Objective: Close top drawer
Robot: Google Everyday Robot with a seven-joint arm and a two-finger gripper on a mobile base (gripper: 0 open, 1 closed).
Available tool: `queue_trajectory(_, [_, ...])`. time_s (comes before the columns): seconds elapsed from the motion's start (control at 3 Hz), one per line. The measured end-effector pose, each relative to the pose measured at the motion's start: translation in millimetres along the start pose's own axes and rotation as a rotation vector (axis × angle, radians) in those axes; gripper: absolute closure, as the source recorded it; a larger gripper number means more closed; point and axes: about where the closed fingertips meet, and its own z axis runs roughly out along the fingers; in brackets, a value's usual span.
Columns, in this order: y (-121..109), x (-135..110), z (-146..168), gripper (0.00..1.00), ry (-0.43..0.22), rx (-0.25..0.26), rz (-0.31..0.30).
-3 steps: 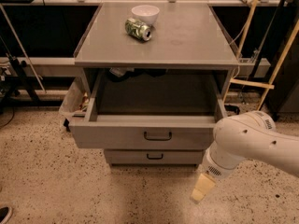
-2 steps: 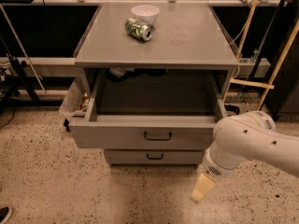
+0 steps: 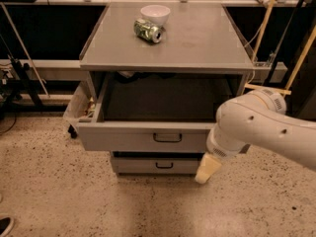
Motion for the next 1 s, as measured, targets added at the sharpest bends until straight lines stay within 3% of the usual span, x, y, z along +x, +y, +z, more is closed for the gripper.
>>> queue_trajectory(0.33, [-34.7, -39.3, -39.7, 0.0, -0.015, 0.079, -0.023])
queue_trajectory(0.67, [-55.3, -71.9, -65.7, 0.0, -0.059, 0.119, -0.032])
queue_trajectory(1.0, [-55.8, -70.9, -66.1, 0.0, -0.06, 0.12, -0.03])
